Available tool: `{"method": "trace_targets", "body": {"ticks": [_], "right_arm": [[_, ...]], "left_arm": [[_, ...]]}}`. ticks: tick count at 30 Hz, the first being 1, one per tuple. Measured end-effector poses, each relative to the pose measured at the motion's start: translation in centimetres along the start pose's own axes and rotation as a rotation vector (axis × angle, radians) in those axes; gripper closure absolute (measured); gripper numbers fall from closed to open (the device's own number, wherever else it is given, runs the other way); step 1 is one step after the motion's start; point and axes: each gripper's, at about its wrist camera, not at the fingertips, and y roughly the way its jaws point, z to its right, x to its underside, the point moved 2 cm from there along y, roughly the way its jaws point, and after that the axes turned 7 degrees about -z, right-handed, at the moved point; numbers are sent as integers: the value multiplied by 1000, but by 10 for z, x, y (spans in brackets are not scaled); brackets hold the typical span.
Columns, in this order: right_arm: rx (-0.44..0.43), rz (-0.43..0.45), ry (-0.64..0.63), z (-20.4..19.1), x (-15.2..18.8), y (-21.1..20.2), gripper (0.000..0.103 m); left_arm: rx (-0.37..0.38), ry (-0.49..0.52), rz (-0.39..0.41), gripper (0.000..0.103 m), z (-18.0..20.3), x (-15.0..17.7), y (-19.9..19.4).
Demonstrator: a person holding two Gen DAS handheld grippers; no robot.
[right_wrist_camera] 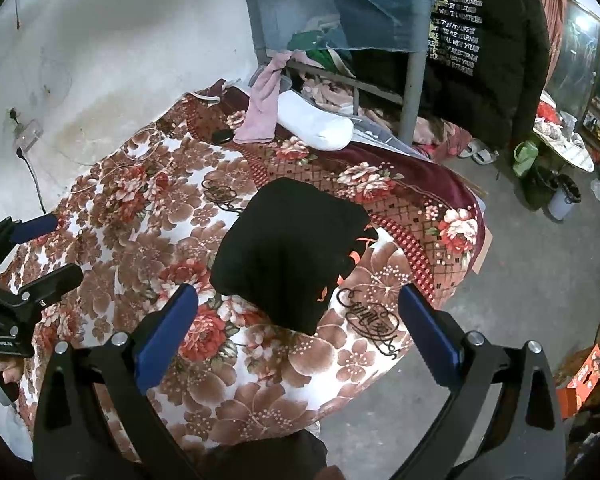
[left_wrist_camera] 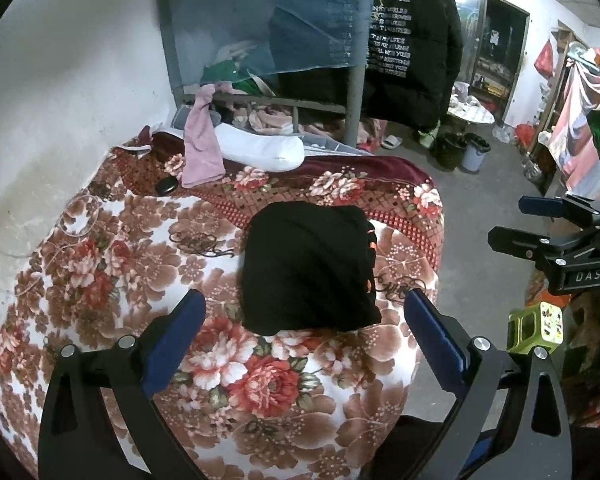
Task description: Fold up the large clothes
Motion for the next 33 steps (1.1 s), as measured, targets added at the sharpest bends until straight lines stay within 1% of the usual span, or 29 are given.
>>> {"method": "trace_targets", "body": {"ticks": [4, 11, 16, 19, 26, 33], "right_arm": [[0, -1, 18, 3, -4, 2, 5], [-7, -13, 1, 2, -11, 6, 5], [-2, -23, -6, 2, -17, 10, 5], [-12, -25, 9, 2, -15, 10, 5], [-2, -38, 18, 4, -8, 11, 5], [-2, -36, 19, 5, -8, 11, 5]], "left_arm": [[-16, 3, 24, 6, -2, -3, -3], [-2, -7, 14, 6, -8, -9, 3], [-2, 0, 14, 7, -8, -7, 3], [1, -2, 11, 7, -8, -8, 4], [21, 0, 3, 6, -6, -8, 5], [39, 2, -5, 6, -6, -4, 4]]}}
